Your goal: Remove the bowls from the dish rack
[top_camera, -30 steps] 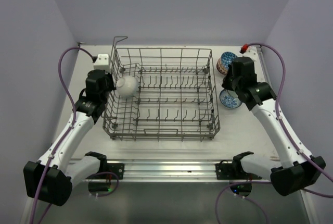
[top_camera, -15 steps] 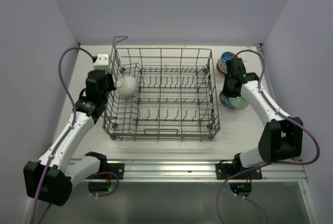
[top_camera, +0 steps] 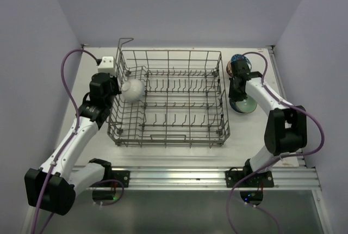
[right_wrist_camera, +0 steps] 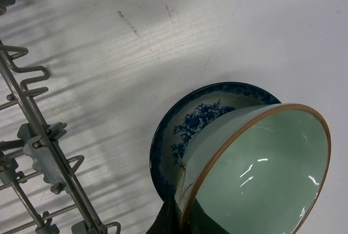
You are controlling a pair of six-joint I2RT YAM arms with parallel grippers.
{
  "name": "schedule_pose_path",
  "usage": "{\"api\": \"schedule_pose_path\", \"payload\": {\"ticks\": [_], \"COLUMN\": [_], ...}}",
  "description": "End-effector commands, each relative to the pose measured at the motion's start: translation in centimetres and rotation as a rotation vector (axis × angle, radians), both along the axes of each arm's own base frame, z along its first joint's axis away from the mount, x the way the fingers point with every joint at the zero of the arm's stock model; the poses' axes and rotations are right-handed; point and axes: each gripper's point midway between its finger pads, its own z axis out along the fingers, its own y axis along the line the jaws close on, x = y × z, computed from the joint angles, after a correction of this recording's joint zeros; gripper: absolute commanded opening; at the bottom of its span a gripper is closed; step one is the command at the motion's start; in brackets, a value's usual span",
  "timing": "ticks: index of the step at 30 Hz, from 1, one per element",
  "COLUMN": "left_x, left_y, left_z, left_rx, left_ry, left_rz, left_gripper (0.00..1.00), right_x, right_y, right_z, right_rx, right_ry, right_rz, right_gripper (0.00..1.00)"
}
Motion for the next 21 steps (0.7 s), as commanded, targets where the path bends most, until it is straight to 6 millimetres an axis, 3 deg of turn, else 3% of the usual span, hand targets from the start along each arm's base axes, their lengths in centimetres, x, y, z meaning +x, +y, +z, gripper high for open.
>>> {"api": "schedule_pose_path", "payload": {"ticks": [1, 5, 7, 8, 11, 12, 14, 21], "left_x": [-0.4, -0.4, -0.4, -0.4, -0.4, -0.4, -0.4, -0.4], "left_y": [0.0, -0.1, -0.1, -0.1, -0.1, -0.1, -0.1, -0.1], "left_z": [0.5, 0.4, 0.5, 0.4, 0.5, 0.5, 0.6, 0.5], "left_rx": [0.005, 0.005, 0.004, 0.005, 0.005, 0.004, 0.003, 0.003], "left_ry": [-0.012, -0.011, -0.012, -0.010, -0.011, -0.012, -0.015, -0.013], "left_rz": [0.000, -0.001, -0.003, -0.003, -0.001, -0.003, -0.003, -0.004], "left_gripper": [0.00, 0.00, 0.00, 0.00, 0.00, 0.00, 0.00, 0.00], "right_x": [2.5, 2.6, 2.7, 2.6, 2.6, 2.7, 2.7, 3.2], "right_y": [-0.1, -0.1, 0.0, 0.1, 0.2, 0.2, 0.2, 0.3], "right_z": [1.8, 1.1, 0.8, 0.7, 0.8, 1.0, 1.4, 4.6], "right_rx": [-0.012, -0.012, -0.010, -0.008, -0.003, 0.000, 0.000, 0.007], "right_ry": [-0.081, -0.062, -0.049, -0.047, -0.045, -0.049, -0.051, -0.112], "right_rz": [0.013, 0.014, 0.018, 0.019, 0.022, 0.021, 0.026, 0.025], "right_gripper": [0.00, 0.01, 0.11, 0.11, 0.30, 0.41, 0.49, 0.52]}}
